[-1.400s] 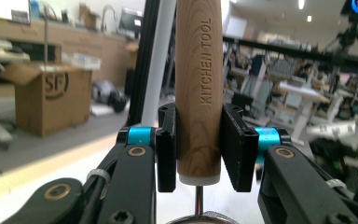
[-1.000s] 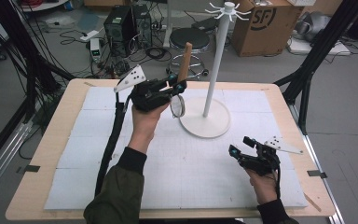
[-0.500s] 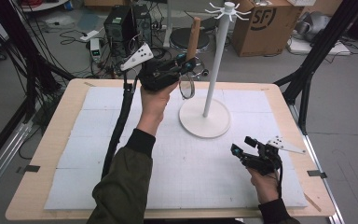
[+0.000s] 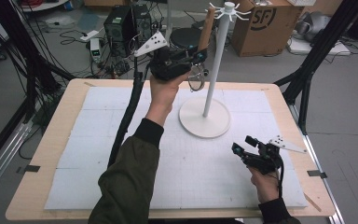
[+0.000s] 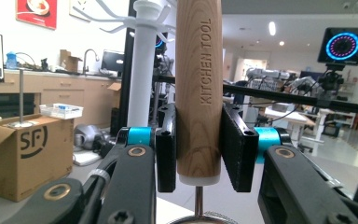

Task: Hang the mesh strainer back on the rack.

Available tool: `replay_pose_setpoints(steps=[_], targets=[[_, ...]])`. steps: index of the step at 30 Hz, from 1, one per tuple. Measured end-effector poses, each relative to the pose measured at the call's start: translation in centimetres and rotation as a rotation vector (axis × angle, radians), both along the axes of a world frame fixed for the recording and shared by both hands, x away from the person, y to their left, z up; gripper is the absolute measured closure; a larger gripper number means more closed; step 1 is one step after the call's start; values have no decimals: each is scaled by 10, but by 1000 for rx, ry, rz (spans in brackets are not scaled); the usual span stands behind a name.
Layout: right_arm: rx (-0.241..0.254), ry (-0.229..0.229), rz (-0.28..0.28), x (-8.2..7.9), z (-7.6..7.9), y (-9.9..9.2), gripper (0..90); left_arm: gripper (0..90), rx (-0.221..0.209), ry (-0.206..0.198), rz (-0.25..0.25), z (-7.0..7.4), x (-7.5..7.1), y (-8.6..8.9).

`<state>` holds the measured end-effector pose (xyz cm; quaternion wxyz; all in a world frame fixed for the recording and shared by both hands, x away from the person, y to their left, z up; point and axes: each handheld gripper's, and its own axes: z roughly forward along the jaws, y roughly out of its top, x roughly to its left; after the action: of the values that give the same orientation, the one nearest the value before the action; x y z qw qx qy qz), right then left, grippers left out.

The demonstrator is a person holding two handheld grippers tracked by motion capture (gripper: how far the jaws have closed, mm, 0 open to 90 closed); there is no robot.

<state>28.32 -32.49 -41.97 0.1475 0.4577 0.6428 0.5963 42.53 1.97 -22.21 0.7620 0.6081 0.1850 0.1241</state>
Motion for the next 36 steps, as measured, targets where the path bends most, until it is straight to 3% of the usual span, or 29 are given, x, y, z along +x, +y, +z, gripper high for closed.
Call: replay_pose_setpoints(steps=[4, 8, 25, 36], targets=[[16, 1, -2, 1, -1, -2, 170, 693, 28, -2, 16, 5, 4, -5], [20, 1, -2, 1, 0, -4, 170, 692, 14, 0, 24, 8, 7, -5], [19, 8, -11, 3, -1, -5, 170, 691, 57, 40, 27, -3, 18, -9], [23, 21, -10, 3, -2, -4, 170, 691, 57, 60, 21, -8, 28, -18]])
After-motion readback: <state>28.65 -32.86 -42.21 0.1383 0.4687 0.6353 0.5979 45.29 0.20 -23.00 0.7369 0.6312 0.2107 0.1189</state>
